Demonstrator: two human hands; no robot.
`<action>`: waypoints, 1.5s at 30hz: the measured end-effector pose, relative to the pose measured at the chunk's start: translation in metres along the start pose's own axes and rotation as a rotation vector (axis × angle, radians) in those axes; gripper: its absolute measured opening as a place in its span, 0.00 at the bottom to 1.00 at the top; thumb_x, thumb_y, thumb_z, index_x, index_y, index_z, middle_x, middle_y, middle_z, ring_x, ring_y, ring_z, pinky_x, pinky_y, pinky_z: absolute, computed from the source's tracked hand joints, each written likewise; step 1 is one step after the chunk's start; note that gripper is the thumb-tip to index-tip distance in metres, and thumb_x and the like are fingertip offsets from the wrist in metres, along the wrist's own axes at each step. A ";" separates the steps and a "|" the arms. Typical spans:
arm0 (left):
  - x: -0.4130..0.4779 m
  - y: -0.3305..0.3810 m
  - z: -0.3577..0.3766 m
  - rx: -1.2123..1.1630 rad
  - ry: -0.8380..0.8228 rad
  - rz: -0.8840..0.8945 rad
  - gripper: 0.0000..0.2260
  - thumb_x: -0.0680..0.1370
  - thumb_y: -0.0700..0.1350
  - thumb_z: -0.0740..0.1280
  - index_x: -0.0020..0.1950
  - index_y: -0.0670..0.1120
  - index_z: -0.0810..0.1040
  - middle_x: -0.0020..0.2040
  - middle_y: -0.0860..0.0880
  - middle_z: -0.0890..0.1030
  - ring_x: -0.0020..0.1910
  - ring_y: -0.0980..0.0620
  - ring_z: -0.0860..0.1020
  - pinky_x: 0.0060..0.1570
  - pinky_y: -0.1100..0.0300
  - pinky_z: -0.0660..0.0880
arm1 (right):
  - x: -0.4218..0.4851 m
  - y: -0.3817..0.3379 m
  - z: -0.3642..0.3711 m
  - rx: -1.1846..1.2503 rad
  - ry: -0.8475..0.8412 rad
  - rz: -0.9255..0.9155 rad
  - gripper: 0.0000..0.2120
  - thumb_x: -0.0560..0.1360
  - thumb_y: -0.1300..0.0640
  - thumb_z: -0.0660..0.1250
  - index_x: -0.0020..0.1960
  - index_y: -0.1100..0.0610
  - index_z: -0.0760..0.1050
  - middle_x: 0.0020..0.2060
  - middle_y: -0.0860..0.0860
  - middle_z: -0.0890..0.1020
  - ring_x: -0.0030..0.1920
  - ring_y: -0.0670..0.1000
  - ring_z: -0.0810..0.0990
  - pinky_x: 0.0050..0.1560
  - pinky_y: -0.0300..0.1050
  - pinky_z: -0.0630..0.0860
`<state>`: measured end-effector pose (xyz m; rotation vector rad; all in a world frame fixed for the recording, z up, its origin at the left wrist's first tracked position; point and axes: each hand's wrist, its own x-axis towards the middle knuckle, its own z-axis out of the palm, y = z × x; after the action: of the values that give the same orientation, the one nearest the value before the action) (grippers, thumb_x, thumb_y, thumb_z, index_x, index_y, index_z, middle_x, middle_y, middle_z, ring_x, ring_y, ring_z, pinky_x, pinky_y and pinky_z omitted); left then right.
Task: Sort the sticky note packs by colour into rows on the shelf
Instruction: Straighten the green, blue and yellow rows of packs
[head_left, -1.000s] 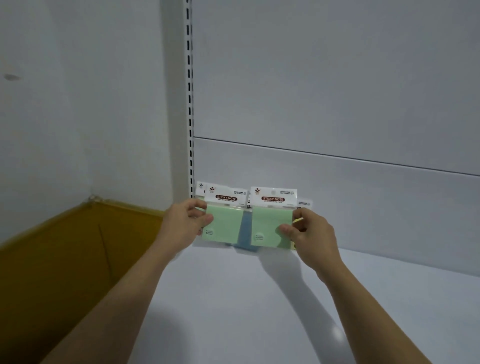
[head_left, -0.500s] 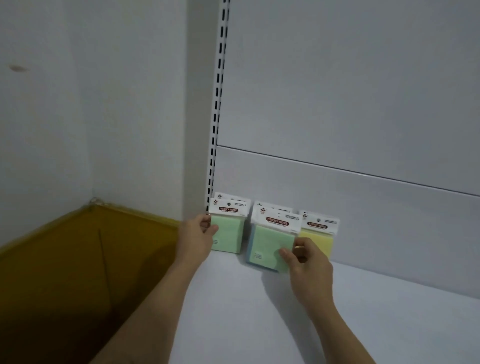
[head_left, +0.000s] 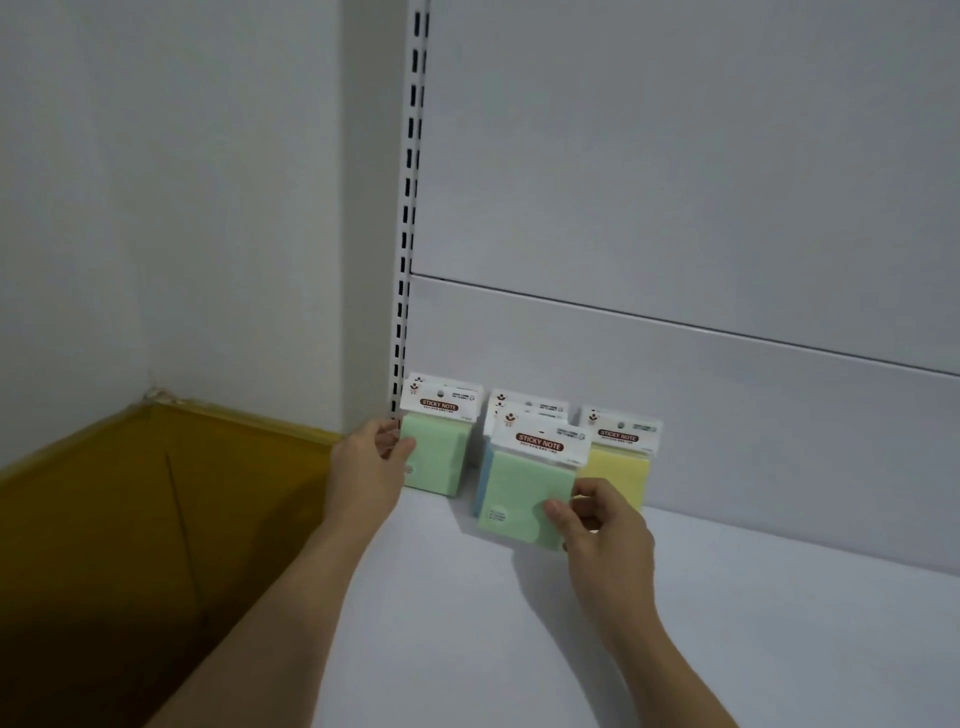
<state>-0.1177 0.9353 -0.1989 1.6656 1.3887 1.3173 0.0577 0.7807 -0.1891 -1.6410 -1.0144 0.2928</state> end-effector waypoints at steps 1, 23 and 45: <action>-0.001 -0.002 -0.002 0.038 0.011 0.009 0.13 0.75 0.43 0.70 0.59 0.42 0.78 0.48 0.45 0.83 0.43 0.52 0.79 0.41 0.67 0.74 | 0.000 0.000 0.000 0.005 -0.001 0.003 0.06 0.71 0.58 0.73 0.42 0.49 0.78 0.35 0.46 0.84 0.36 0.41 0.79 0.36 0.33 0.71; -0.036 0.037 -0.016 -0.276 -0.308 0.097 0.10 0.69 0.37 0.76 0.42 0.51 0.81 0.37 0.51 0.81 0.37 0.54 0.77 0.45 0.54 0.79 | 0.014 -0.031 0.018 -0.016 -0.111 -0.067 0.09 0.70 0.56 0.75 0.49 0.54 0.79 0.39 0.49 0.84 0.40 0.46 0.81 0.39 0.34 0.74; -0.010 -0.002 -0.015 -0.025 -0.061 -0.014 0.08 0.73 0.40 0.73 0.52 0.42 0.82 0.37 0.53 0.79 0.37 0.55 0.78 0.40 0.66 0.73 | -0.060 -0.013 0.026 -0.943 -0.703 -0.421 0.32 0.76 0.36 0.38 0.76 0.48 0.50 0.76 0.52 0.53 0.75 0.52 0.49 0.73 0.50 0.47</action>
<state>-0.1326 0.9242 -0.1989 1.6632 1.3412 1.2609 -0.0016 0.7541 -0.2047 -2.1160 -2.2373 0.0908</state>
